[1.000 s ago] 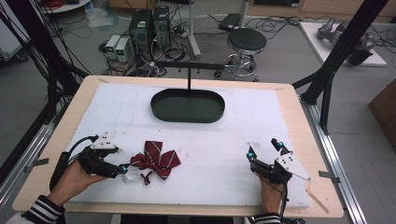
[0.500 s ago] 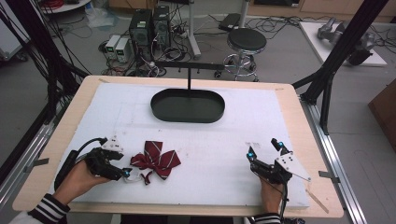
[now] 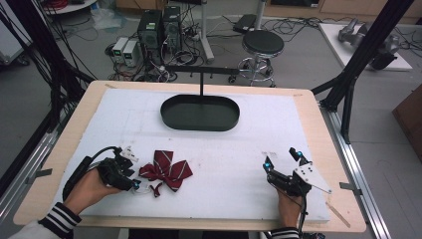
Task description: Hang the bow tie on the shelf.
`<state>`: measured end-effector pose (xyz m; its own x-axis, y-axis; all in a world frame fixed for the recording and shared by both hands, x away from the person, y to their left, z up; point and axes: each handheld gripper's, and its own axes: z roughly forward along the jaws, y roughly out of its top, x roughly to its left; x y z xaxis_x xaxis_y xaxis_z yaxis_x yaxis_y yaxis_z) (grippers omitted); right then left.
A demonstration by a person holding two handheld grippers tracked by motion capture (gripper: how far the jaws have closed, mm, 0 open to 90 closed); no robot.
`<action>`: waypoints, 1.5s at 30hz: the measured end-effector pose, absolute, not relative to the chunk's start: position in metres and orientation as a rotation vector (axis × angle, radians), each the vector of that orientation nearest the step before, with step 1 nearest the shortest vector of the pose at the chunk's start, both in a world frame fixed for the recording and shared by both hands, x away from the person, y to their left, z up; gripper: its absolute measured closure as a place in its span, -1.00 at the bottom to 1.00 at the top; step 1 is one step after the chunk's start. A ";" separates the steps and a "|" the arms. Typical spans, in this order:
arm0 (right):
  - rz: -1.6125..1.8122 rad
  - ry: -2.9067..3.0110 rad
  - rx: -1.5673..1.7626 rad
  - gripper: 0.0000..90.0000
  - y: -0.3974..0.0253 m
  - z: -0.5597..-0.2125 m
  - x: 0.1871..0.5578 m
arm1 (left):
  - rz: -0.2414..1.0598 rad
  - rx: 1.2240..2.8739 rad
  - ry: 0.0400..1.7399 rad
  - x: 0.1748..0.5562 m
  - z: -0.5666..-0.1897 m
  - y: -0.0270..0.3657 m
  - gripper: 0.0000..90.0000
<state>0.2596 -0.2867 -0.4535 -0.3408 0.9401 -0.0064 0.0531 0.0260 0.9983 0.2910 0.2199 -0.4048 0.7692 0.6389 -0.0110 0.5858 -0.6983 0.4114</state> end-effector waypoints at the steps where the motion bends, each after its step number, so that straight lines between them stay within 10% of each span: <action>1: 1.420 1.513 1.054 -0.77 -0.287 -0.453 0.260 | 0.182 2.571 0.932 0.291 -0.405 0.219 0.17; 28: 1.421 1.507 1.052 -0.77 -0.287 -0.454 0.259 | 0.159 2.630 0.993 0.300 -0.409 0.211 0.83; 45: 1.421 1.504 1.051 -0.77 -0.287 -0.454 0.259 | 0.213 2.552 0.940 0.295 -0.398 0.218 0.87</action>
<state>0.2592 -0.2871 -0.4536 -0.3369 0.9415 -0.0074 0.0458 0.0243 0.9987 0.2948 0.2178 -0.3980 0.7609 0.6488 0.0014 0.5861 -0.6883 0.4275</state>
